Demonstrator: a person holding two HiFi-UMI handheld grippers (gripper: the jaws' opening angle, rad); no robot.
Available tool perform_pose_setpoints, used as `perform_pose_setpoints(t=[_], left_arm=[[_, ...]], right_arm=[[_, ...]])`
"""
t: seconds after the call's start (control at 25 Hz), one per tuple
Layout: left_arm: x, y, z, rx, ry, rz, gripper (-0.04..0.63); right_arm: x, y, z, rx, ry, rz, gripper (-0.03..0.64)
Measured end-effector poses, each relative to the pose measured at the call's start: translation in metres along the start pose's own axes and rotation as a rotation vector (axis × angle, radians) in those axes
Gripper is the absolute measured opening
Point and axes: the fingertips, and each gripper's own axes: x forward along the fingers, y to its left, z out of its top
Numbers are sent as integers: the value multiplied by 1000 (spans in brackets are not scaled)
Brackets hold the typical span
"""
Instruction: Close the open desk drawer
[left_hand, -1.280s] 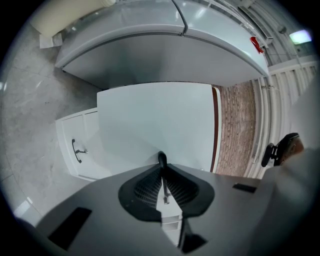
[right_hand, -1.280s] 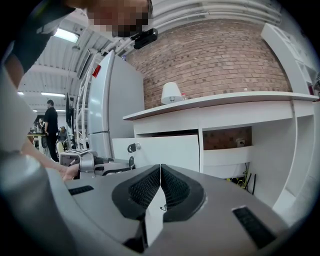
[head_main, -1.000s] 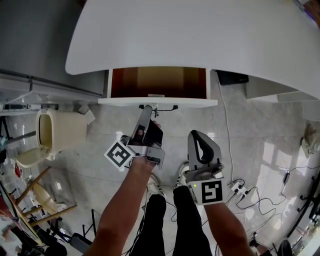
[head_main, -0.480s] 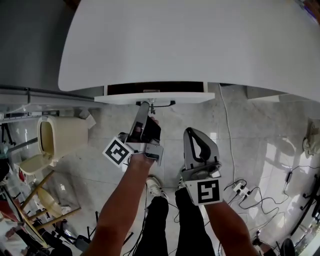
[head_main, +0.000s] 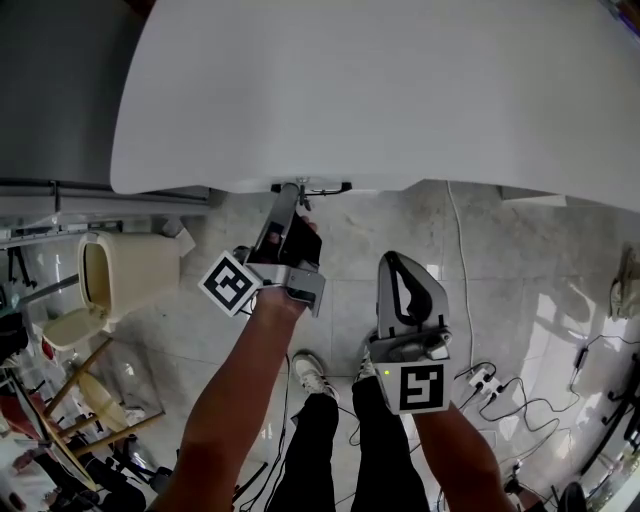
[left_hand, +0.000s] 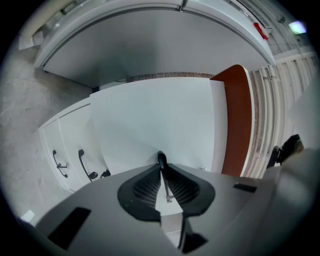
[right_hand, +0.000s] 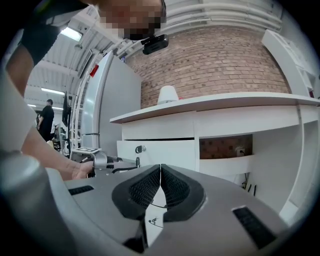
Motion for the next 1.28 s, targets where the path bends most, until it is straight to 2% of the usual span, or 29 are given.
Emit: perform_pose_setpoints(t=[0.36,0.6,0.84,1.04,1.2,1.28], left_arm=[[26,-1,8,-35,-50,26,44],[26,-9,10,-40,-93,40,44],[24,-7,12,-42,-114,55,45],[24,-6,13,-26,-115,79,55],[22,-1,11,-42,-109,97,57],[21,0,9,-14,-89,103,47]], right_arm=[[-2,-13,9,-2,-18,-18,28],[-16,-2,18,-46,-31,10,28],[-15,2,19,-33,-35,6,28],[-19,8,17,-26,-29,11,28],[-18,10,15,-33,-21,8,29],[-12,8,13,-30,-18,11,29]])
